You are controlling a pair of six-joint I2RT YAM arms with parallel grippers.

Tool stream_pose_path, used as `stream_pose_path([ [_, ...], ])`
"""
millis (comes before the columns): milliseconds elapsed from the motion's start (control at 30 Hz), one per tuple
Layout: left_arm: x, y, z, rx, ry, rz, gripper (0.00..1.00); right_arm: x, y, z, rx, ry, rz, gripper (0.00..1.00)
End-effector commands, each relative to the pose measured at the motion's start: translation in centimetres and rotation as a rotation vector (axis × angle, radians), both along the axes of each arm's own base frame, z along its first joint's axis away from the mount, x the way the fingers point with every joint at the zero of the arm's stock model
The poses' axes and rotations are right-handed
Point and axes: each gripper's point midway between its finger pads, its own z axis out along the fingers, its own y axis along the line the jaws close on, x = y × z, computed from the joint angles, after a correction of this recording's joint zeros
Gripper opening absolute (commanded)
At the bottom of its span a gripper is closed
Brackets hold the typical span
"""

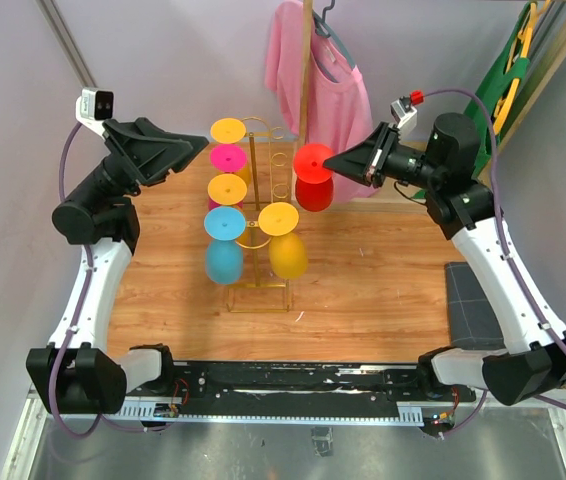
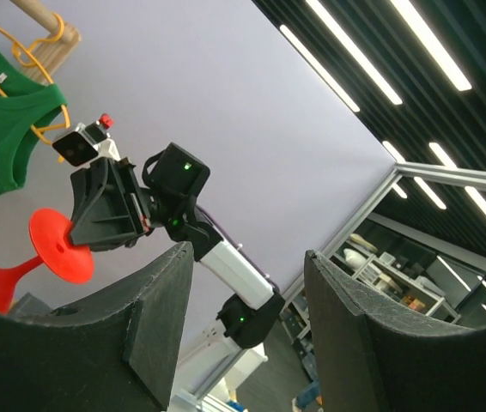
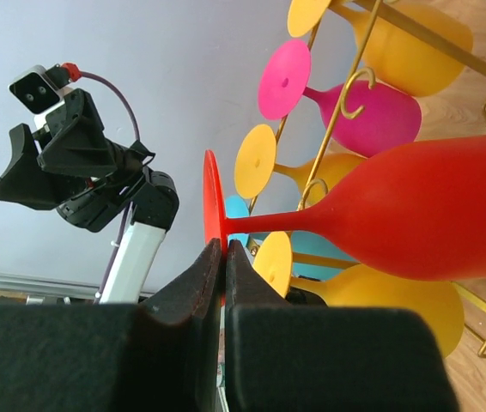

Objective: Place the wine glass upside down on the wine glass rack

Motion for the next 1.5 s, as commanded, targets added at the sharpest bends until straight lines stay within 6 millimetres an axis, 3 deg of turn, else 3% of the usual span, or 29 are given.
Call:
stream_pose_path([
  [0,-0.7,-0.1,0.0,0.027,-0.029,0.012,0.59,-0.3,-0.2,0.2,0.046,0.006,0.025,0.01],
  [333,-0.5,-0.1,-0.2,0.027,-0.018,0.025,0.59,-0.9,0.4,-2.0,0.035,0.053,0.060,0.01],
  [500,-0.5,-0.1,-0.3,0.027,-0.012,0.027,0.59,-1.3,1.8,-2.6,0.029,0.062,0.095,0.01],
  [800,-0.7,-0.1,-0.4,0.030,-0.014,0.027,0.59,-1.6,3.6,-3.2,0.023,0.071,0.134,0.01],
  [1467,-0.6,-0.1,-0.4,0.030,-0.014,0.027,0.59,-0.7,5.4,-4.0,0.020,0.084,0.172,0.01],
])
